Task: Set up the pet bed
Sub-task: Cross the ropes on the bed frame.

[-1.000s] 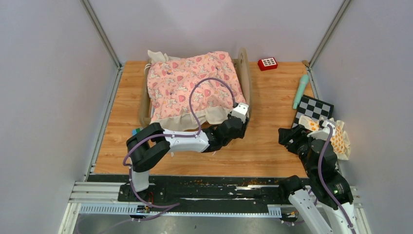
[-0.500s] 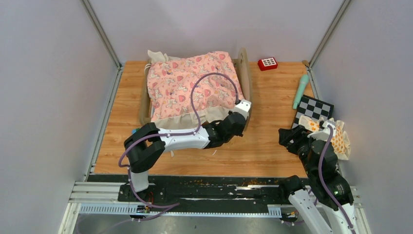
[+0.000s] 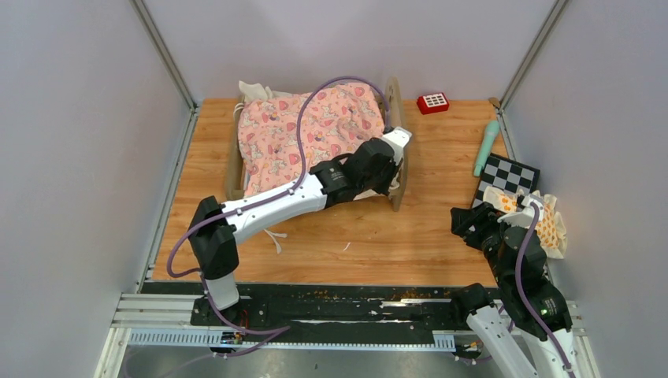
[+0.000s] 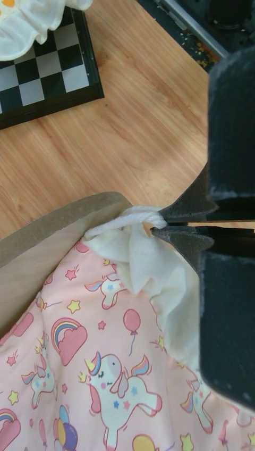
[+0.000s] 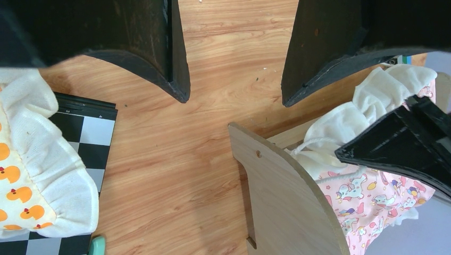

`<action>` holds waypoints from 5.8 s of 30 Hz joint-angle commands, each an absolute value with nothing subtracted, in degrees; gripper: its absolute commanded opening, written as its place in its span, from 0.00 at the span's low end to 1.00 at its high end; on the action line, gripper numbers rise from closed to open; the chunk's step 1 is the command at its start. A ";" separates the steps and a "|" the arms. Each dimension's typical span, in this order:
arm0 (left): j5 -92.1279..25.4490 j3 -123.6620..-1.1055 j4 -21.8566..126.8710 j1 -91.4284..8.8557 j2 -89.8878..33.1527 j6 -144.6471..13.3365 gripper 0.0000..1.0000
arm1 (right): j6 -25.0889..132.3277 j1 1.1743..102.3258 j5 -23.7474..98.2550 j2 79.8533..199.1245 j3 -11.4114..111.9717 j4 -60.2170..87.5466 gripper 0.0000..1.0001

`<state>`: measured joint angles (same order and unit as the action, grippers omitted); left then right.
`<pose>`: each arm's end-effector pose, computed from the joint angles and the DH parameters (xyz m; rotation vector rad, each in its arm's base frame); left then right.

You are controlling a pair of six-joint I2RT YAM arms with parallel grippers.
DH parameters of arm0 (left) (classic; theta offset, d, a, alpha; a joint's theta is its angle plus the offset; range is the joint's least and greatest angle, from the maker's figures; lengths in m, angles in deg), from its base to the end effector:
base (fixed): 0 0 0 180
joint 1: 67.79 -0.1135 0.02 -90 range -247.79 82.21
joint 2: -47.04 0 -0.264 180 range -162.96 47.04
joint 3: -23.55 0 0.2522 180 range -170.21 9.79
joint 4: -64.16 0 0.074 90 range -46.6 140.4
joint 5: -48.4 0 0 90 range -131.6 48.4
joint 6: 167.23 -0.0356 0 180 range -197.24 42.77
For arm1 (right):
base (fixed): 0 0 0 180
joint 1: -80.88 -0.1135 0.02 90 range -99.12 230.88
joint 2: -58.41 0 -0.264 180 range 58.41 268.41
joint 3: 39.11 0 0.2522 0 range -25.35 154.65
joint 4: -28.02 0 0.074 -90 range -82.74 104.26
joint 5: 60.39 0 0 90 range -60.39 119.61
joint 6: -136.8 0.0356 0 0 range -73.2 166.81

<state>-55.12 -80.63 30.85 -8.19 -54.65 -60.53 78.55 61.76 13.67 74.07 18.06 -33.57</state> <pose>0.2191 -0.3569 0.3273 0.6474 2.0409 -0.5502 0.0564 0.0092 0.3147 0.3964 1.8799 0.3324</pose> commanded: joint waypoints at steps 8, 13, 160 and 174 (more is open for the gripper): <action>-41.37 -93.79 14.28 -11.81 -58.92 -66.07 0.00 | 77.14 61.45 14.11 74.43 17.45 -32.67 0.64; -37.58 -94.10 12.76 -12.47 -59.68 -67.45 0.00 | 77.13 61.45 14.27 74.49 17.27 -32.58 0.64; -57.74 -60.00 34.89 -23.40 -42.24 -73.16 0.67 | 92.54 60.22 21.39 86.12 -0.20 -24.62 0.00; -52.12 -51.65 42.63 -23.31 -27.04 -72.21 0.75 | 77.42 60.13 34.56 86.03 8.95 -18.71 0.60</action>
